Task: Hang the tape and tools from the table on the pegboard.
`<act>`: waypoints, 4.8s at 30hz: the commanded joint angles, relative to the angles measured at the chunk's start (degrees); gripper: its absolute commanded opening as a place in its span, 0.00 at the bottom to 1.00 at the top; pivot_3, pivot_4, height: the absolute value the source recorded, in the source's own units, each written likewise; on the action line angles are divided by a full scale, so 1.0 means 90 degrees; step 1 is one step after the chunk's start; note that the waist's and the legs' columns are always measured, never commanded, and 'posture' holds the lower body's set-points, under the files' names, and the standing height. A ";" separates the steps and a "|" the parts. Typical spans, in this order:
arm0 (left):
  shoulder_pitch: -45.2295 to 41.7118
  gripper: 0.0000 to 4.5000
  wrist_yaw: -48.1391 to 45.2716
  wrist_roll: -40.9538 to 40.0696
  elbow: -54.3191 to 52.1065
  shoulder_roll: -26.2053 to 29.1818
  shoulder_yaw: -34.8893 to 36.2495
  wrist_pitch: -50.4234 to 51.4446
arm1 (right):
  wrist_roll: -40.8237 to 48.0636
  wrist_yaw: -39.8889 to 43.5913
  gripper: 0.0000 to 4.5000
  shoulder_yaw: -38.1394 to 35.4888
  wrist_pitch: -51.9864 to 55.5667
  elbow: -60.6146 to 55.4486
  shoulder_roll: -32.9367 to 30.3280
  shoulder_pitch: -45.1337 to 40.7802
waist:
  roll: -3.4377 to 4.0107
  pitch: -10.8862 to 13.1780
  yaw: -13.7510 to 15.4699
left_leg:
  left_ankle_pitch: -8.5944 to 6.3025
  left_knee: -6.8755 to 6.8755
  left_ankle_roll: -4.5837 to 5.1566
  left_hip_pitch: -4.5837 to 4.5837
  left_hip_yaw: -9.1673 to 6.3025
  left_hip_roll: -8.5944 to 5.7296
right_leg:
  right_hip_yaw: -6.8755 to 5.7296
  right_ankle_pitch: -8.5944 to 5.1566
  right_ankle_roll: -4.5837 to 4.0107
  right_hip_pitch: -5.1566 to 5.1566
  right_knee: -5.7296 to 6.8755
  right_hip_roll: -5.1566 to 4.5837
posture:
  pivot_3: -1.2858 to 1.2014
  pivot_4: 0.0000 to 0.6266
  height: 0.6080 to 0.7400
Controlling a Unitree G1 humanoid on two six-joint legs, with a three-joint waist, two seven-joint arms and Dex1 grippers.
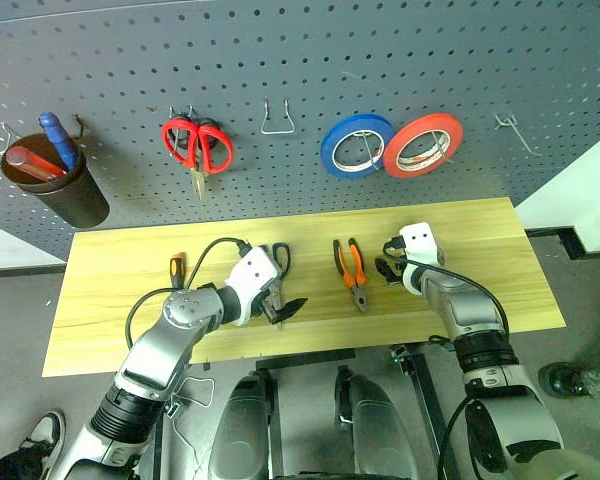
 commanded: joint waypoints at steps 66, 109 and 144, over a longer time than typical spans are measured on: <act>-0.0624 1.00 -0.0523 -0.1847 -0.0017 -0.1138 0.0946 -0.1744 | 0.2573 0.1623 0.01 -0.2837 -0.2327 -0.3705 -0.1684 0.1258 | -0.0004 0.0030 0.0016 | 0.0052 0.0016 -0.0071 -0.0005 -0.0003 -0.0006 | 0.0002 0.0025 0.0023 0.0009 0.0001 -0.0002 | 0.55 0.43 0.82; -0.0632 1.00 -0.0085 -0.1826 -0.0377 -0.0851 0.1012 -0.1618 | 0.1274 0.1848 0.23 -0.1874 -0.4712 0.2251 -0.1184 -0.1101 | -0.0015 0.0020 0.0025 | 0.0081 0.0025 -0.0114 0.0005 0.0000 -0.0006 | 0.0003 0.0030 0.0020 0.0010 0.0030 -0.0005 | 0.58 0.41 0.82; -0.2233 1.00 0.2363 0.1859 1.0306 -0.3967 -0.0435 -0.7599 | 0.0347 0.1386 0.88 -0.2401 -0.5910 0.5965 -0.1150 -0.0340 | 0.0043 -0.1385 0.1311 | 0.0169 -0.0163 -0.0071 0.0067 0.0135 -0.0005 | 0.0016 0.0176 0.0031 0.0081 -0.0252 0.0002 | 0.70 0.00 0.82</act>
